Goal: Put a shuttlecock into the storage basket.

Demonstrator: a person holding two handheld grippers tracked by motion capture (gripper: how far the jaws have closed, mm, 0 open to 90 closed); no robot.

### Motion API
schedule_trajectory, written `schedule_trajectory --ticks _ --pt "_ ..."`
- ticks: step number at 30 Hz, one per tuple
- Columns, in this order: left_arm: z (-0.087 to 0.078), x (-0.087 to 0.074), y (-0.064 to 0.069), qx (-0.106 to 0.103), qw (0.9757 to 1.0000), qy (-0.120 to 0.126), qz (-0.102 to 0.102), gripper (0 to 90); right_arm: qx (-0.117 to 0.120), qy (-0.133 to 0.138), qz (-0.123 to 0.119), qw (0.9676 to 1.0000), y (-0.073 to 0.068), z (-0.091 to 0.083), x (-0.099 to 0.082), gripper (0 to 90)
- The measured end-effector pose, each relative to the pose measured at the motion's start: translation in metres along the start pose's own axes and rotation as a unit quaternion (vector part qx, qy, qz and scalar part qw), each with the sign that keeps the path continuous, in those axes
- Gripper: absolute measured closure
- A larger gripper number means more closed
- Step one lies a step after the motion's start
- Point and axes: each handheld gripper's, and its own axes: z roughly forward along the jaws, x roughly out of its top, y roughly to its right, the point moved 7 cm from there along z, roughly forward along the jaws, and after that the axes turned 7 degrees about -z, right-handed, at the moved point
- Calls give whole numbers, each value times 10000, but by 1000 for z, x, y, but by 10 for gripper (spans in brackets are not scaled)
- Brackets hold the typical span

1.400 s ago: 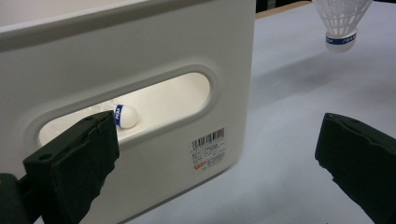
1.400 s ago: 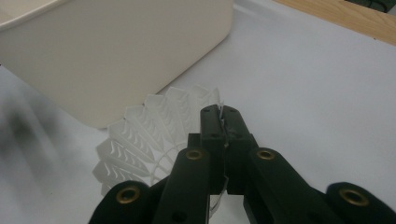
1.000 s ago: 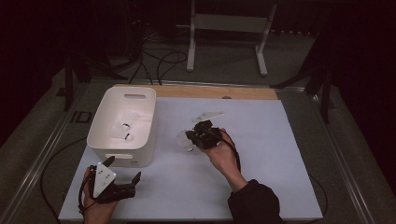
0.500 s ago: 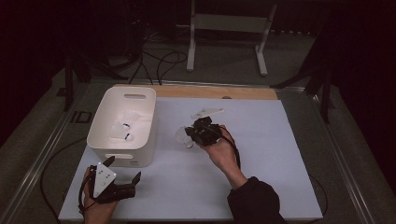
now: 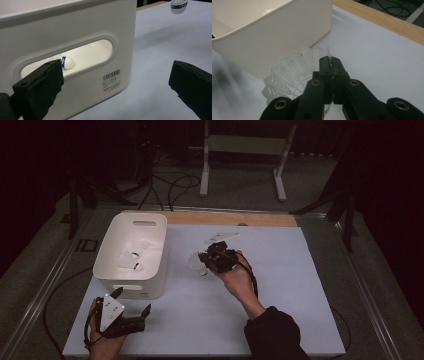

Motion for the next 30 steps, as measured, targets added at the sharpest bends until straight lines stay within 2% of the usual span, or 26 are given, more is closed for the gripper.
schedule_trajectory --ticks 30 --pt "0 0 0 4 10000 3 5 2 -130 125 -25 9998 9 -2 24 898"
